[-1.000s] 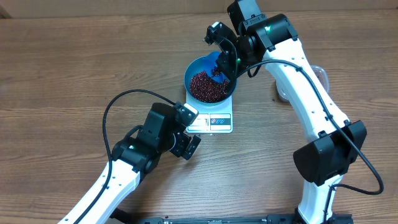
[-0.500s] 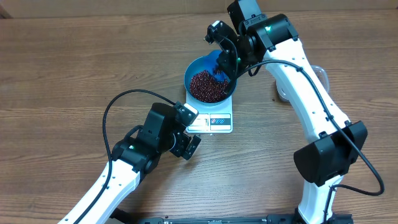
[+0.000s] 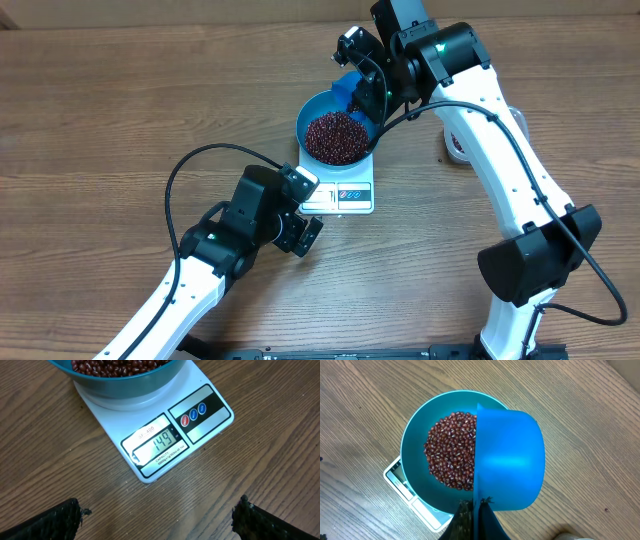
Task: Scoop item into bowl and weigh 150g on scale
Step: 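Keep the blue scoop tilted in the bowl, letting beans trickle out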
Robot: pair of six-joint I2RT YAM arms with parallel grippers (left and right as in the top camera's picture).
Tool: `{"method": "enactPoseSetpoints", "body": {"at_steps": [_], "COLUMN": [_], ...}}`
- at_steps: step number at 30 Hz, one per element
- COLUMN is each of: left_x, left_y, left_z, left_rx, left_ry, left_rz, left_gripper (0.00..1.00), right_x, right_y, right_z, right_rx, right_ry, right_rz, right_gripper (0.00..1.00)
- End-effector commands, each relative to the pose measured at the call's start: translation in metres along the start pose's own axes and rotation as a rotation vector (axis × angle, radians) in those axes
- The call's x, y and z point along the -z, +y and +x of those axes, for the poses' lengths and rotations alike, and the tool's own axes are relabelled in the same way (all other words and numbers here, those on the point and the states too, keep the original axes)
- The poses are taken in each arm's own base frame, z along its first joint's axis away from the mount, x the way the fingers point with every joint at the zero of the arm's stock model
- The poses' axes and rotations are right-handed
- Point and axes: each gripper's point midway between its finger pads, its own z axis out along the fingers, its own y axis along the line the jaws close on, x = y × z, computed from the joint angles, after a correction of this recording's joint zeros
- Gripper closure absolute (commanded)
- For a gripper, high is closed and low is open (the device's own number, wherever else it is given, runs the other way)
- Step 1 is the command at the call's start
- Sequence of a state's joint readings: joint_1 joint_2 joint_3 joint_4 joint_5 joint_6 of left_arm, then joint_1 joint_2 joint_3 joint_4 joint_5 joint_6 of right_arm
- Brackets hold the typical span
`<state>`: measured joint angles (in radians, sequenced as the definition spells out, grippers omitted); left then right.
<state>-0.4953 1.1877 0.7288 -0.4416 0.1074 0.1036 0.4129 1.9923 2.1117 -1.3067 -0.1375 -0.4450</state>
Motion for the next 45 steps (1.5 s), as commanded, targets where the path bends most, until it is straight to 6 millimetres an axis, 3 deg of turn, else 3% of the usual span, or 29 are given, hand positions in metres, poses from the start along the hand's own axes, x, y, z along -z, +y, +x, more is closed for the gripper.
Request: {"method": "enactPoseSetpoints", "body": {"at_steps": [1, 45], "left_x": [-0.001, -0.001], "left_y": [0.002, 0.003], "left_z": [0.000, 0.000], "left_rx": [0.024, 0.025], "left_ry": [0.002, 0.002], "left_rz": [-0.009, -0.009], "left_gripper": [0.00, 0.01], "right_x": [0.025, 0.026], "right_y": [-0.001, -0.004], "right_z": [-0.012, -0.016], "right_rx": [0.009, 0.056], "right_ry": [-0.065, -0.080], "right_rz": [0.027, 0.048], "right_gripper": [0.96, 0.96]}}
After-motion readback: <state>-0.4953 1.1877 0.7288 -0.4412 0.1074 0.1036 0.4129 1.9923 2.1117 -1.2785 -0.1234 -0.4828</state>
